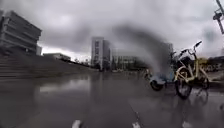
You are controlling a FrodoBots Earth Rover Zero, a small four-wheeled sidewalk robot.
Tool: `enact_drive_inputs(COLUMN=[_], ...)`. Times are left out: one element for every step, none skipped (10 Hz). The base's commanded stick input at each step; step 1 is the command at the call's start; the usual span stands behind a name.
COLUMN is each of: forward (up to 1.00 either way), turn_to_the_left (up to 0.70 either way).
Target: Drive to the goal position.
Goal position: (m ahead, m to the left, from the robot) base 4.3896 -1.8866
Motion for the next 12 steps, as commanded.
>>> enact_drive_inputs(forward=[0.70, 0.70, 0.70, 0.70, 0.70, 0.70, 0.70, 0.70, 0.70, 0.70, 0.70, 0.70], turn_to_the_left=[0.00, 0.00, 0.00, 0.00, 0.00, 0.00, 0.00, 0.00, 0.00, 0.00, 0.00, -0.01])
